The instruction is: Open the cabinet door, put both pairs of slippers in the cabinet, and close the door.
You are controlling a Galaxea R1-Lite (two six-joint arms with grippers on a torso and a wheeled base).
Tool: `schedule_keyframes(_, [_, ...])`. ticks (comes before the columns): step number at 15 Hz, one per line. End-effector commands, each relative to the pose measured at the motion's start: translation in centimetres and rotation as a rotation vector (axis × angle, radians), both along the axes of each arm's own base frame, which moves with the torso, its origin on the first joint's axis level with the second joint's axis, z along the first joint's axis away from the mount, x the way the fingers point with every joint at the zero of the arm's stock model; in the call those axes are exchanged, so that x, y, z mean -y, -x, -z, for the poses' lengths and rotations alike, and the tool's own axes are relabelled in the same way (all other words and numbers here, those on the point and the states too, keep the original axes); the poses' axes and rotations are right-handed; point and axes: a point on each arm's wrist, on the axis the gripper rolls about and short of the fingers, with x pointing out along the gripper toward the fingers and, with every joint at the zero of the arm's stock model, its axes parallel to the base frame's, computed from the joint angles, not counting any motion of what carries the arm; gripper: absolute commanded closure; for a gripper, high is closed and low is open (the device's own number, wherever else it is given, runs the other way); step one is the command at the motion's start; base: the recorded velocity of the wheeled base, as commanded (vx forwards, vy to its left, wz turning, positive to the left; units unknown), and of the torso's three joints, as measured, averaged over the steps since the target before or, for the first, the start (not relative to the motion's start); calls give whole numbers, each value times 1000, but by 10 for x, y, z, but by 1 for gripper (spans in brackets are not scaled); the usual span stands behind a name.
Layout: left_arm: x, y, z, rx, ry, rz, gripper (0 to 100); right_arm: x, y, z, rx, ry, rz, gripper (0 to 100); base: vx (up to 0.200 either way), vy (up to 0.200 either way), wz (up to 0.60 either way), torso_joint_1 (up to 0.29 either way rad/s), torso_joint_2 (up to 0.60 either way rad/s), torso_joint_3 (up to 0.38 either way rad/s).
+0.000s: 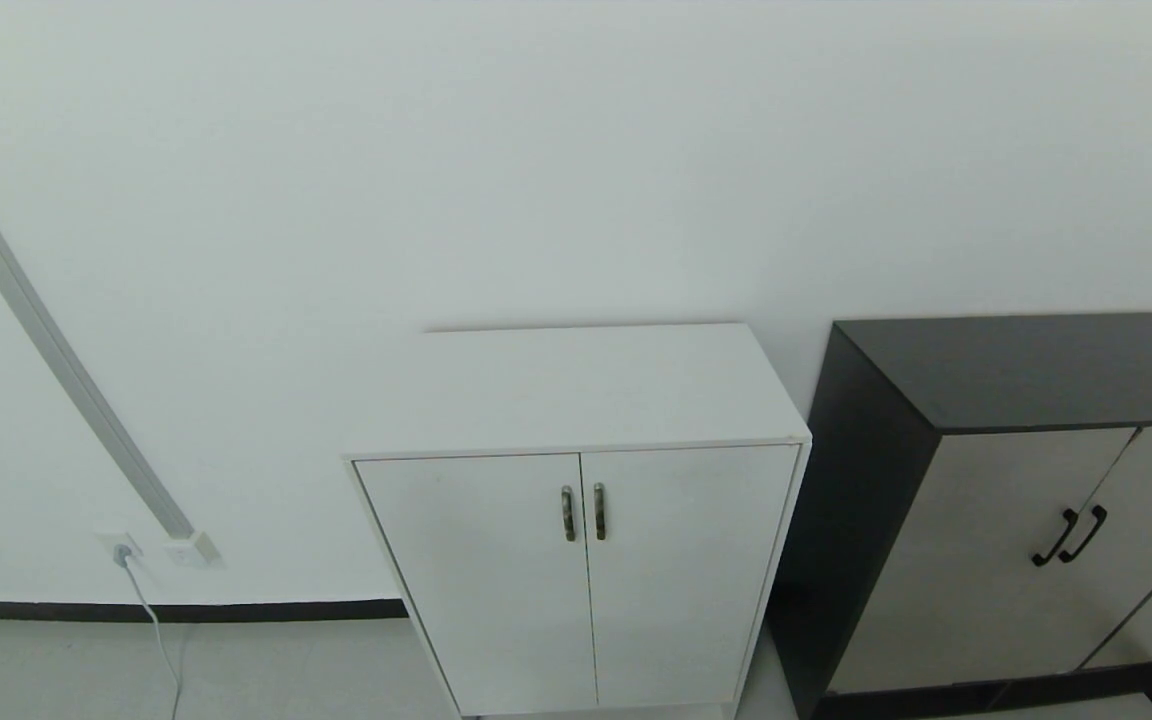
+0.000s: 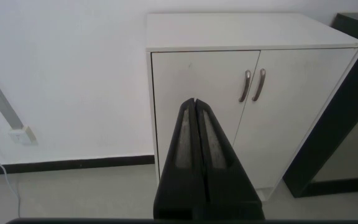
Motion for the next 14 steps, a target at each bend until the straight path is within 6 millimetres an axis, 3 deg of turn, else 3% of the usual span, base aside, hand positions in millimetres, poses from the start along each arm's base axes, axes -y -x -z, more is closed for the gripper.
schedule_keyframes(1, [0, 0, 0, 0, 0, 1, 100, 10, 26, 7, 94, -56, -52, 100, 0, 0, 0, 0, 0, 0])
schedule_keyframes(7, [0, 0, 0, 0, 2, 1, 100, 12, 38, 13, 153, -59, -159, 100, 0, 0, 0, 0, 0, 0])
schedule_keyframes(14, [0, 0, 0, 0, 2, 2, 100, 13, 51, 15, 331, -64, 99, 100, 0, 0, 0, 0, 0, 0])
